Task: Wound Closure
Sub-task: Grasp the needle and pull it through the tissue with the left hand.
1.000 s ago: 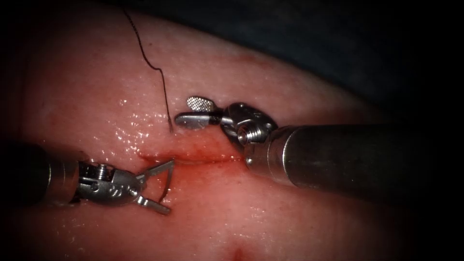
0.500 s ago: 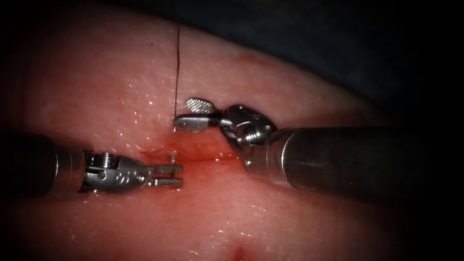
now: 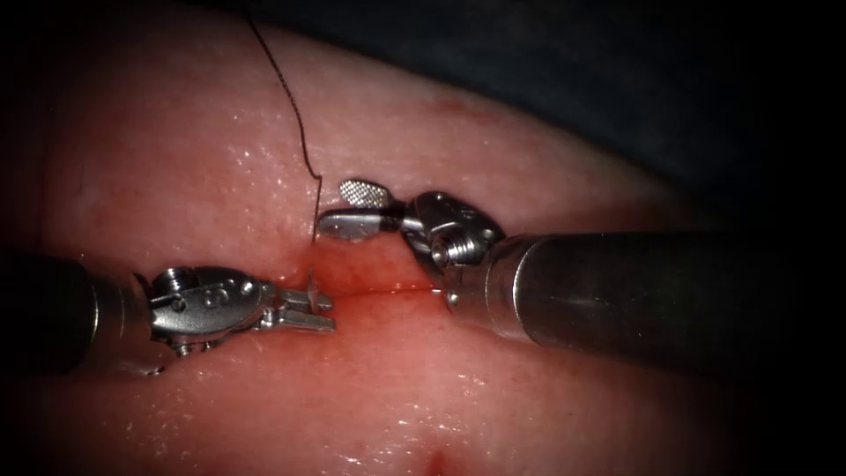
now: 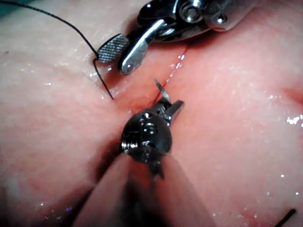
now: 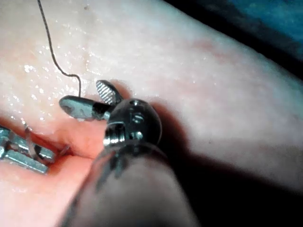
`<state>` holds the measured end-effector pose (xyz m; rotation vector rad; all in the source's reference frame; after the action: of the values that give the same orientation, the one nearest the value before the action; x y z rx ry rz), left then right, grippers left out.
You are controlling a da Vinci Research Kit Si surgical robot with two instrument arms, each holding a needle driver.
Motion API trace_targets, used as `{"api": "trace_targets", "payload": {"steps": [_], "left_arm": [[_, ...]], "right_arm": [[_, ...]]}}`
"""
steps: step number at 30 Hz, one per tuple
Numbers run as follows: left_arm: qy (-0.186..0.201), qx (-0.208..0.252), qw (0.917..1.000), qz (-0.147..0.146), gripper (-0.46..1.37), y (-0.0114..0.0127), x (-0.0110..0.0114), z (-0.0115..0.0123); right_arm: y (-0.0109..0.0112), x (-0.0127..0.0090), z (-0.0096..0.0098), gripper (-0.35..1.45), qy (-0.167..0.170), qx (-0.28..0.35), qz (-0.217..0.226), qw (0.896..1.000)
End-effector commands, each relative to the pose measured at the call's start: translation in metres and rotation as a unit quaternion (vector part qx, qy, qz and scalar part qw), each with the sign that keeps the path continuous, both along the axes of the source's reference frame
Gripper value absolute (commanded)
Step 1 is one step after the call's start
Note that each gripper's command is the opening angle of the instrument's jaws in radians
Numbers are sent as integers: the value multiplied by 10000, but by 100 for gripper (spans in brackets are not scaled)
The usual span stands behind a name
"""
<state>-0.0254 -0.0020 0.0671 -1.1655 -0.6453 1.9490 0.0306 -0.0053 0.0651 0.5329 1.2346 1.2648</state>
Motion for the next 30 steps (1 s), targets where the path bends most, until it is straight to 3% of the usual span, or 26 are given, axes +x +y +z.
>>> {"api": "trace_targets", "payload": {"steps": [1,4,7,16,21,30], "left_arm": [[-58,77,10000,8,-35,-1,-1,-1],[-173,446,9986,-222,-35,-2,-1,-4],[-513,1045,9922,-453,-35,-5,0,-13],[-1207,1505,9795,-576,-35,-2,-1,-41],[-1401,952,9840,-560,-35,9,-3,-58],[-1237,20,9915,-396,-35,17,-3,-91]], "right_arm": [[0,0,0,90,-1,0,0,10000],[-1,0,-1,90,0,0,-1,10000],[-1,0,-1,88,14,6,-31,10000],[-3,-1,-2,82,28,12,-63,10000],[-4,-1,-2,81,29,12,-64,10000],[-7,-2,-3,78,56,1,-153,9999]]}}
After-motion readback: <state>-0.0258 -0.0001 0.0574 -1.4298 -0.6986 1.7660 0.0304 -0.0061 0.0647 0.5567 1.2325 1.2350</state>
